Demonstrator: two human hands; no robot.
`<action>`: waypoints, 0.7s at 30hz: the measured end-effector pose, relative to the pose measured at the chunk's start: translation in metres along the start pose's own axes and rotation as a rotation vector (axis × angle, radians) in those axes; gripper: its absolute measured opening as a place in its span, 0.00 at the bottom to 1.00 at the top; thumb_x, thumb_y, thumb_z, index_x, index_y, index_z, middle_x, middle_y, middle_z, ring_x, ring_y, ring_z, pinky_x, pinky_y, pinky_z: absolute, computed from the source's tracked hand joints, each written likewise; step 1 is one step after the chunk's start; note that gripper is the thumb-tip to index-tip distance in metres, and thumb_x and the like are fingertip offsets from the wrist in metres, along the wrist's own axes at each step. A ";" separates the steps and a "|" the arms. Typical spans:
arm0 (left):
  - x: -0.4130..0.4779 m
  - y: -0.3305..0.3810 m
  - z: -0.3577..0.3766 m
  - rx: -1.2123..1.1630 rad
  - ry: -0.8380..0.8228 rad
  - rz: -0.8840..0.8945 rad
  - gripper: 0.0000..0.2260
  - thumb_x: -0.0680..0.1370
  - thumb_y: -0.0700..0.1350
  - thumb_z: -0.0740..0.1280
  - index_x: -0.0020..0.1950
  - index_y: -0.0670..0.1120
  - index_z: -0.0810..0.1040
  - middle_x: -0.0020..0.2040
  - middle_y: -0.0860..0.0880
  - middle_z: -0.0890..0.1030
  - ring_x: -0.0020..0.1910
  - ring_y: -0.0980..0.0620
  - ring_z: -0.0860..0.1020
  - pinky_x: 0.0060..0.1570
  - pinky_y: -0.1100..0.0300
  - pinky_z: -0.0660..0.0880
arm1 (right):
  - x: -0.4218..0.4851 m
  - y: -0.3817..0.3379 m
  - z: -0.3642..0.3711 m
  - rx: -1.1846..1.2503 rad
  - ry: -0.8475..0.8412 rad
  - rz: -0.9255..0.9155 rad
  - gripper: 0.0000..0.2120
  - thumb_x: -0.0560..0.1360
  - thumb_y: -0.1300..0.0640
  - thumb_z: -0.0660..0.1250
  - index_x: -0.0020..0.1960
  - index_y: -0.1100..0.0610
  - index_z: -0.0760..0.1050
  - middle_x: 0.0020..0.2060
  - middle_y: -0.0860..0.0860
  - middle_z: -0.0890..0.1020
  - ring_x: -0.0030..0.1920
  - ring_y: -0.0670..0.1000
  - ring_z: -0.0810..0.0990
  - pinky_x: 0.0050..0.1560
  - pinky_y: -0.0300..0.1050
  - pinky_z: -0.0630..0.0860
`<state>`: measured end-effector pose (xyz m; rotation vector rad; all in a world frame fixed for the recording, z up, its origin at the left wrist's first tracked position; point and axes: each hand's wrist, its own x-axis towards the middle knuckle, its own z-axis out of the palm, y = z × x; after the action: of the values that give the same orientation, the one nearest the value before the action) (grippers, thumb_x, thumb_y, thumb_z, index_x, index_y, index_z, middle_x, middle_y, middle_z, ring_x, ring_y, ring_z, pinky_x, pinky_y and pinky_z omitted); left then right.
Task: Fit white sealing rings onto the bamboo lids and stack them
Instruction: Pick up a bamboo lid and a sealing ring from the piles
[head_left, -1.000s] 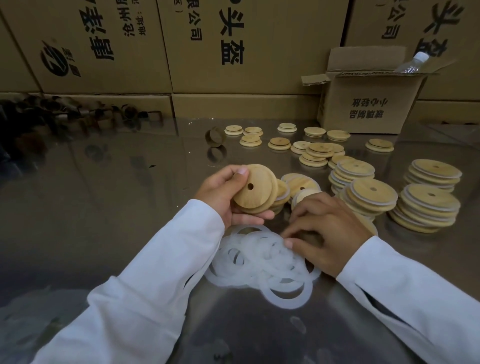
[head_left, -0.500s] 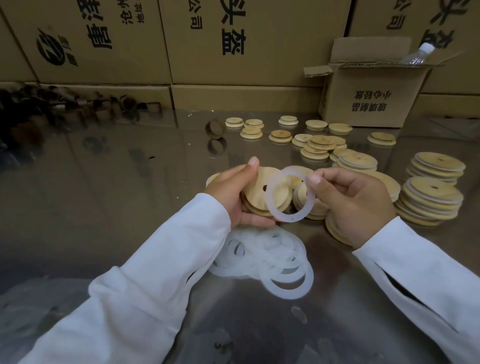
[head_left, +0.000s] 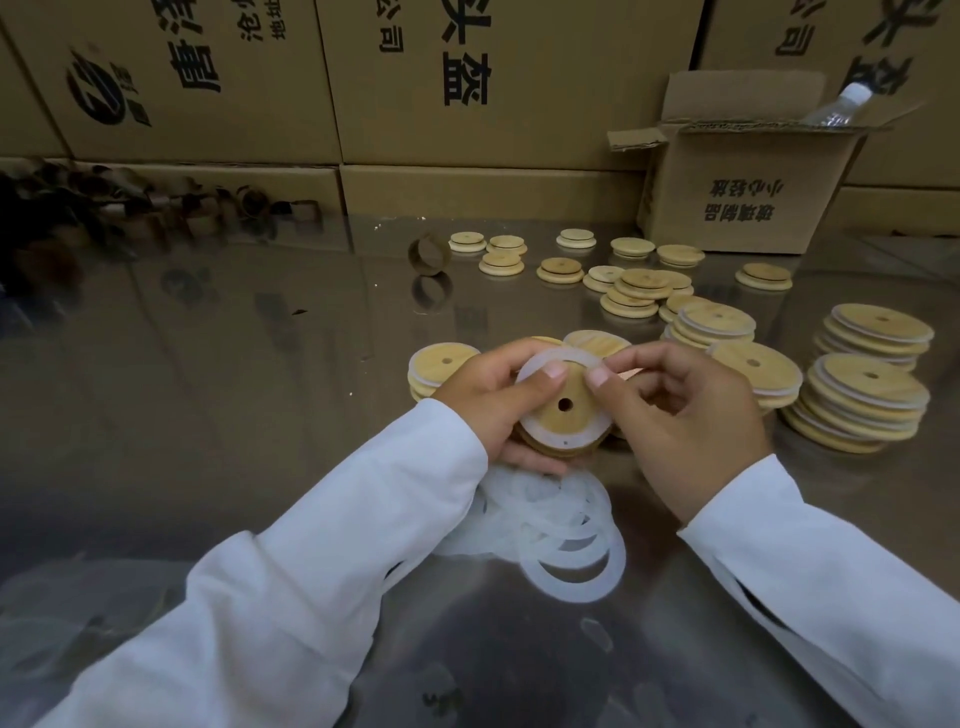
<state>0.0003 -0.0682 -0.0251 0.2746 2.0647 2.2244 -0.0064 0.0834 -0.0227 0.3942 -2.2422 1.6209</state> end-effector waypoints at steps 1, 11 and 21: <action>0.000 0.000 0.000 0.011 -0.001 0.014 0.07 0.78 0.46 0.61 0.51 0.49 0.78 0.49 0.42 0.80 0.42 0.44 0.83 0.32 0.56 0.79 | 0.000 0.000 0.000 -0.015 0.003 -0.026 0.02 0.69 0.53 0.70 0.39 0.49 0.77 0.30 0.51 0.79 0.33 0.48 0.77 0.37 0.39 0.74; 0.001 0.002 -0.003 -0.045 -0.003 0.068 0.15 0.70 0.49 0.65 0.55 0.47 0.78 0.47 0.45 0.81 0.45 0.46 0.82 0.35 0.56 0.79 | 0.006 -0.001 -0.001 0.273 -0.032 0.083 0.05 0.69 0.61 0.71 0.36 0.53 0.79 0.31 0.49 0.81 0.33 0.43 0.78 0.36 0.31 0.75; 0.003 0.002 -0.007 -0.124 -0.026 0.148 0.08 0.74 0.47 0.66 0.50 0.51 0.81 0.43 0.49 0.83 0.44 0.48 0.83 0.35 0.55 0.79 | 0.012 -0.006 -0.007 0.363 -0.110 0.052 0.09 0.68 0.60 0.71 0.31 0.51 0.79 0.30 0.46 0.82 0.34 0.47 0.78 0.35 0.35 0.76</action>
<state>-0.0035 -0.0749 -0.0236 0.4577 1.9423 2.4073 -0.0137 0.0878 -0.0109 0.5315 -2.0428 2.0866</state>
